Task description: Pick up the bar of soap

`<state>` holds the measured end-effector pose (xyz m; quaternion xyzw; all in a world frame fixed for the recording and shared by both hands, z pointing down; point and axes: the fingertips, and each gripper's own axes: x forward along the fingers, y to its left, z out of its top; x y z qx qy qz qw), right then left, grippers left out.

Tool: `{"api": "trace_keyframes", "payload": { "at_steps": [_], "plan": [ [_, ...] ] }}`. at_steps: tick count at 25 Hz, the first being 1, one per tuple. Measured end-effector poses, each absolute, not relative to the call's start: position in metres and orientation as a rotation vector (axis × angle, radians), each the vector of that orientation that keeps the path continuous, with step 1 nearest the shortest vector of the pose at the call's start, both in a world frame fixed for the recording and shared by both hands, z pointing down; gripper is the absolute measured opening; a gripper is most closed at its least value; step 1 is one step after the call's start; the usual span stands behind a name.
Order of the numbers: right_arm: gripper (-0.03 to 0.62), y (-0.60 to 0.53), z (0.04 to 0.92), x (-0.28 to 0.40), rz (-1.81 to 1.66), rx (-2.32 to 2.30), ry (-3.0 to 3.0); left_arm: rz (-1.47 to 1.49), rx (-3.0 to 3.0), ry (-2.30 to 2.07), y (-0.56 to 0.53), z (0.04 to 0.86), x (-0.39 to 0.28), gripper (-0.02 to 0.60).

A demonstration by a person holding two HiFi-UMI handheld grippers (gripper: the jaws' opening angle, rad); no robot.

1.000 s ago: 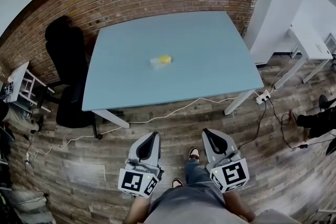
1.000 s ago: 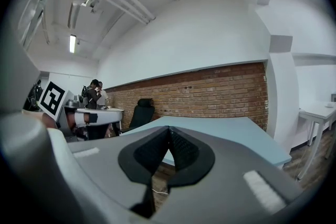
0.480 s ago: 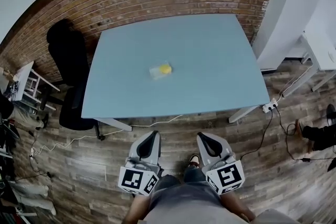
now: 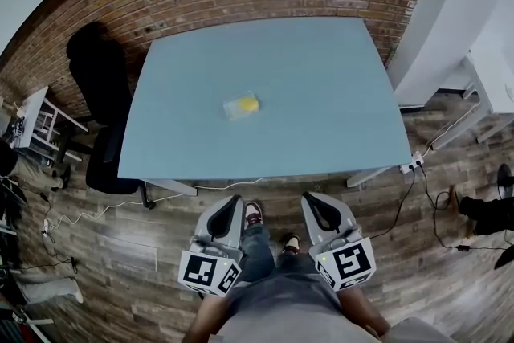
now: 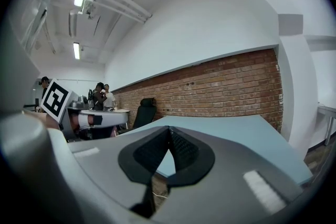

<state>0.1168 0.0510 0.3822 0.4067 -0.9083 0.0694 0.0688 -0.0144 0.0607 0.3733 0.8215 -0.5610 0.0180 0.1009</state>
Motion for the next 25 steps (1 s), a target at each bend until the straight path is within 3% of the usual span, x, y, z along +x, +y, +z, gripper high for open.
{"api": "trace_keyframes", "payload": {
  "at_steps": [13,25],
  "plan": [
    [0.002,-0.023,0.403,0.091,0.239,1.168,-2.702,0.044,2.441,-1.616,-0.024,0.385,-0.027,0.003],
    [0.002,-0.130,0.421,0.015,0.284,1.090,-2.667,0.119,2.415,-1.571,-0.135,0.422,-0.096,0.003]
  ]
}}
